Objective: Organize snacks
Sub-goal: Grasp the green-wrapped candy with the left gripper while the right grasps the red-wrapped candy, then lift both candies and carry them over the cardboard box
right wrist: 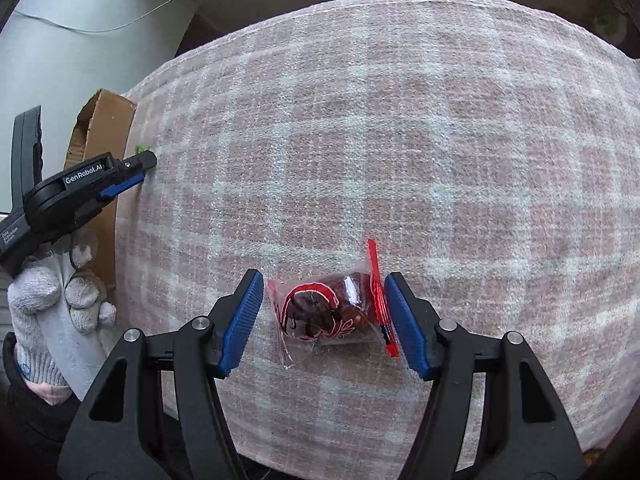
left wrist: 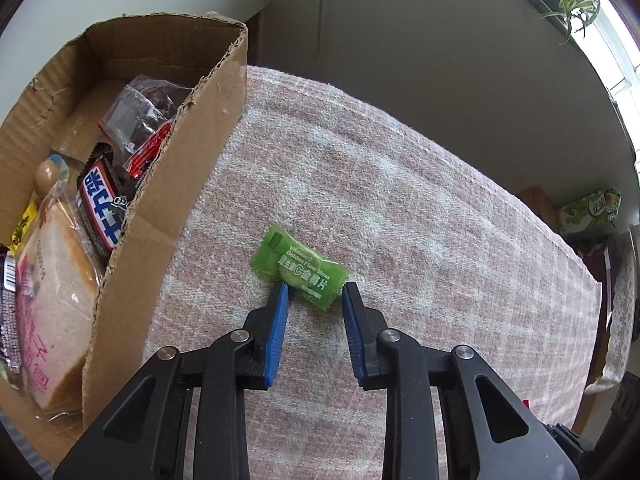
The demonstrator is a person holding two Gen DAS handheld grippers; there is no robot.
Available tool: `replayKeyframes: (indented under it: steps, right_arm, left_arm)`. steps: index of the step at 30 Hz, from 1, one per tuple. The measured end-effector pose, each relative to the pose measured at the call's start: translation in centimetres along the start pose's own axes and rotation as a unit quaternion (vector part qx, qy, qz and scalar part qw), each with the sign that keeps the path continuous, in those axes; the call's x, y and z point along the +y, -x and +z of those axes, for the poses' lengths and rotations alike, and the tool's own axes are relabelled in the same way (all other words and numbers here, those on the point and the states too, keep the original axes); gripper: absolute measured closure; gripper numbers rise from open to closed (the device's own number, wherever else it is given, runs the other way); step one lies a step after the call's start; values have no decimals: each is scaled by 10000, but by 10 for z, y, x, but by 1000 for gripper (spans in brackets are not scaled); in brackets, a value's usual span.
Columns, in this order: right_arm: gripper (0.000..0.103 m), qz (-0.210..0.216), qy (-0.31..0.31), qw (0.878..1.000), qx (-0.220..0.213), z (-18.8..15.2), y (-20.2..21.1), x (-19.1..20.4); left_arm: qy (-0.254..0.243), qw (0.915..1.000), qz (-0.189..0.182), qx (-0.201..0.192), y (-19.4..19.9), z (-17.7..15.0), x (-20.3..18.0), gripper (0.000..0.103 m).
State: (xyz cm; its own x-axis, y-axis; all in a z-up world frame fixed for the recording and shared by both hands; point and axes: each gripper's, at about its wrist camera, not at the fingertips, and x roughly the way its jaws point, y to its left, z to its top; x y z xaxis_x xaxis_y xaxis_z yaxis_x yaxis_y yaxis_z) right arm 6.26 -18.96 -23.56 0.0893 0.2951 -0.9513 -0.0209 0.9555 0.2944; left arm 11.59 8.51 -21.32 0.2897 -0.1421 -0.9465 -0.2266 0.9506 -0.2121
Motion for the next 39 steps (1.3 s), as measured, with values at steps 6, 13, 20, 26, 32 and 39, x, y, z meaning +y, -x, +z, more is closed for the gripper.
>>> replayKeyframes:
  steps: [6, 13, 20, 26, 32, 39]
  right_arm:
    - [35, -307, 559, 9980, -2, 1, -7, 18]
    - [35, -529, 884, 9947, -20, -3, -9, 28]
    - [35, -641, 1174, 9910, 60, -6, -9, 27]
    - [38, -754, 1330, 9883, -4, -7, -10, 29]
    - [41, -753, 1516, 9856, -28, -9, -8, 29]
    - [45, -687, 1597, 9848, -36, -14, -11, 30]
  left_arm:
    - [264, 9993, -271, 68, -8, 17, 9, 67]
    - [319, 9995, 40, 51, -15, 33, -4, 61]
    - [462, 9981, 412, -60, -26, 50, -9, 71]
    - [171, 9981, 567, -158, -33, 54, -24, 75]
    - [-158, 9979, 588, -224, -28, 52, -22, 77]
    - [-389, 9982, 414, -205, -22, 40, -33, 83]
